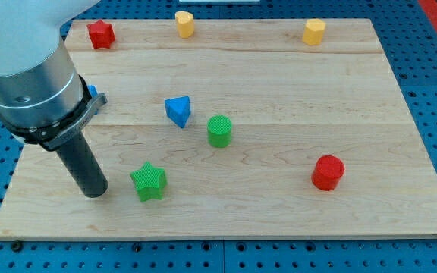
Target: Push the green star parallel to the red circle
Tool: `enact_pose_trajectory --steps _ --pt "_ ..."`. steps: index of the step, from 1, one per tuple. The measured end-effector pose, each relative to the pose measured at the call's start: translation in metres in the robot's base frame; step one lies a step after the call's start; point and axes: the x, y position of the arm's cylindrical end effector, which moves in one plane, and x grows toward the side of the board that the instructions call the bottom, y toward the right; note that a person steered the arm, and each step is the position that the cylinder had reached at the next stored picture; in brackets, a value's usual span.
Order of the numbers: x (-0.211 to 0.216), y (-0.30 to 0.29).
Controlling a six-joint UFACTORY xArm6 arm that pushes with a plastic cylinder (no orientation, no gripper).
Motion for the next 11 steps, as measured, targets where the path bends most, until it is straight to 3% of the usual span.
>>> enact_pose_trajectory --steps 4,10,11 --pt "0.000 -0.001" --pt "0.016 0.129" --pt "0.026 0.127"
